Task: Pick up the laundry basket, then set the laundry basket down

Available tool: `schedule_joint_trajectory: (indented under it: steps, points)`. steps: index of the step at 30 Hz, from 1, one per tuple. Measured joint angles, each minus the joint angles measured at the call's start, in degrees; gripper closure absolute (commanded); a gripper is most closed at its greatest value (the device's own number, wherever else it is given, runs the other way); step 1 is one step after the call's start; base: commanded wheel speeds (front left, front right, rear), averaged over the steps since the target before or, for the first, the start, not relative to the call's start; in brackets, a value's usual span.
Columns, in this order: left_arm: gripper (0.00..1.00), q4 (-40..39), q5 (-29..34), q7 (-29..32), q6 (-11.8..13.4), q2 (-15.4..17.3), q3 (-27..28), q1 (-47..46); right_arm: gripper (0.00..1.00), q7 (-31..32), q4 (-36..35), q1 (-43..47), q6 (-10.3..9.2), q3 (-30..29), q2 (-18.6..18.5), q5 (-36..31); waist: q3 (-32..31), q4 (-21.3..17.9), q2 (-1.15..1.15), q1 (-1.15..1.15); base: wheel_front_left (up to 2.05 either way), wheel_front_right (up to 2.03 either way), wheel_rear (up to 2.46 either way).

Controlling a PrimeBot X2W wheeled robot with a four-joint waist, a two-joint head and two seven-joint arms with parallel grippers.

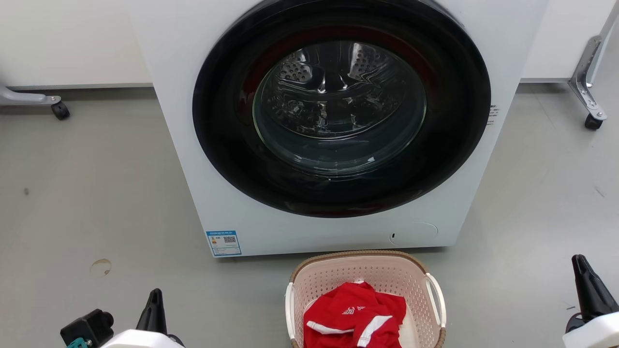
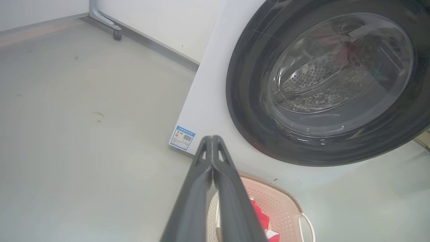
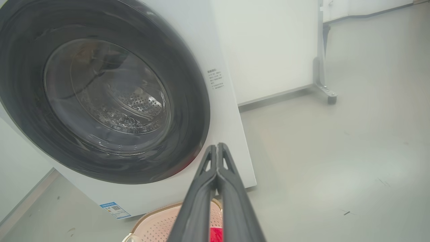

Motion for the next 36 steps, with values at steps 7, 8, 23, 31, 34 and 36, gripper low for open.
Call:
schedule_joint_trajectory:
  steps: [7, 8, 23, 31, 34, 36]
  points:
    - [1.0, 0.36, -3.43, 0.93, -1.53, -0.73, 1.52, -0.47, 1.0, 0.99, 0.27, -0.99, 0.0, -0.54, 0.35, 4.28, 0.26, -0.1, 0.0, 0.0, 0.0, 0.0, 0.0]
    - [1.0, 0.36, -3.43, 0.93, -1.53, -0.73, 1.52, -0.47, 1.0, 0.99, 0.27, -0.99, 0.0, -0.54, 0.35, 4.28, 0.26, -0.1, 0.0, 0.0, 0.0, 0.0, 0.0]
    - [1.0, 1.56, -10.62, 2.88, -5.03, -2.5, 4.81, -0.87, 1.0, 3.02, 0.6, -2.31, 0.0, -2.01, 1.2, 12.96, 0.82, -0.31, 0.0, 0.0, 0.0, 0.0, 0.0]
    - [1.0, 2.09, -14.95, 4.0, -7.06, -3.69, 6.79, -1.64, 1.0, 4.23, 0.92, -2.5, -0.01, -2.69, 1.65, 18.24, 1.15, -0.44, 0.0, 0.0, 0.0, 0.0, 0.0]
    - [1.0, 2.26, -16.24, 4.45, -7.79, -3.96, 7.51, -1.71, 1.0, 4.92, 1.23, -3.31, -0.03, -3.1, 1.82, 20.0, 1.26, -0.48, 0.0, 0.0, 0.0, 0.0, 0.0]
    - [1.0, 2.41, -17.33, 4.74, -8.37, -4.21, 7.9, -1.75, 1.0, 4.98, 1.24, -3.51, -0.04, -3.35, 1.85, 21.04, 1.33, -0.51, 0.0, 0.0, 0.0, 0.0, 0.0]
